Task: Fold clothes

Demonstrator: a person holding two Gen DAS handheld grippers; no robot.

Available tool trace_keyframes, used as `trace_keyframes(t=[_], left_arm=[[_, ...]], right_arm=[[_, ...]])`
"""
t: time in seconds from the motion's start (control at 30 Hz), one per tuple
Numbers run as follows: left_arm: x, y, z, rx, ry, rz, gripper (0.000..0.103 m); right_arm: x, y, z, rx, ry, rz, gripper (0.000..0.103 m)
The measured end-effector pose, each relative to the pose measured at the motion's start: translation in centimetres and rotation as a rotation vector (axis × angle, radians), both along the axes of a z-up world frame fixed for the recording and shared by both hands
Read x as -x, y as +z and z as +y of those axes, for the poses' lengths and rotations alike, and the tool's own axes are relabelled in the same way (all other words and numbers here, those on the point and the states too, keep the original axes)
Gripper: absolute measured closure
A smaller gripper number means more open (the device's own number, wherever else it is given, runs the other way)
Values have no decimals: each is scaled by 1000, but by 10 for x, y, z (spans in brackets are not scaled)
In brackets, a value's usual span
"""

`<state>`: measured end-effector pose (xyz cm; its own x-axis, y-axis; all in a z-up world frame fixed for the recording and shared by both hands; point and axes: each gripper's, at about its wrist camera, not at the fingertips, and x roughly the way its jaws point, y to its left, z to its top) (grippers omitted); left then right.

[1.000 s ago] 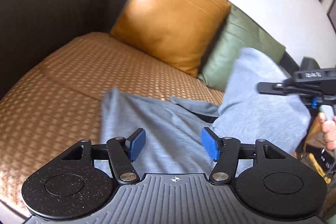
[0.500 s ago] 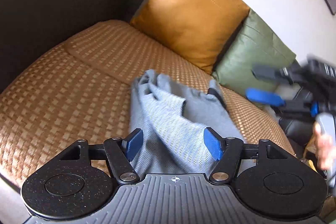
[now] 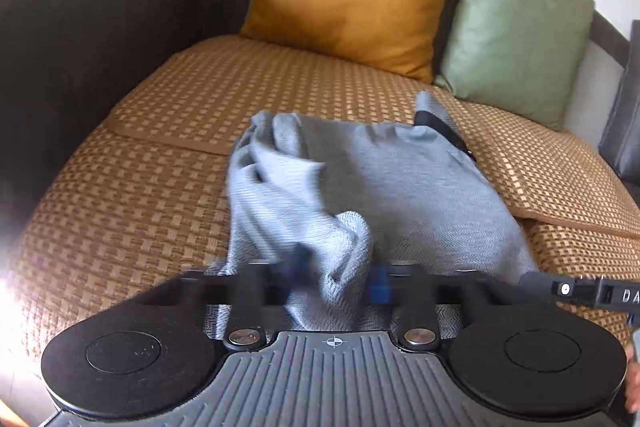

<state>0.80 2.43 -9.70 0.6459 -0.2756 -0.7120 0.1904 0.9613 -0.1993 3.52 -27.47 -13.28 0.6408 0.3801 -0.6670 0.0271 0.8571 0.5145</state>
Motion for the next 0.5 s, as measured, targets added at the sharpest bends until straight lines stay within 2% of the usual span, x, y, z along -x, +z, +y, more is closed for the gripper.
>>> trace_keyframes(t=[0.03, 0.07, 0.13, 0.2, 0.23, 0.3, 0.33, 0.4, 0.43, 0.5], left_arm=[[1, 6, 5, 38, 8, -9, 97], [3, 15, 12, 77, 26, -26, 98], [7, 33, 23, 107, 59, -71, 99], [7, 33, 33, 91, 80, -71, 99], [6, 24, 37, 79, 97, -46, 99], [2, -6, 45, 62, 108, 26, 97], [3, -20, 49, 65, 113, 37, 94], [11, -30, 56, 110, 131, 2, 91], [12, -29, 57, 122, 133, -2, 85], [15, -23, 63, 123, 137, -8, 50]], right_arm=[[-1, -3, 1, -22, 4, 6, 43], [-1, -2, 2, -34, 15, 0, 55], [1, 1, 5, -57, 39, -15, 56], [3, 3, 8, -70, 68, -24, 53], [4, 2, 9, -65, 83, -21, 53], [4, -3, 14, -50, 94, -5, 46], [4, -6, 15, -59, 89, 7, 44], [4, -13, 15, -82, 76, 33, 43], [5, -12, 14, -80, 73, 29, 43], [6, -7, 12, -70, 66, 16, 41]])
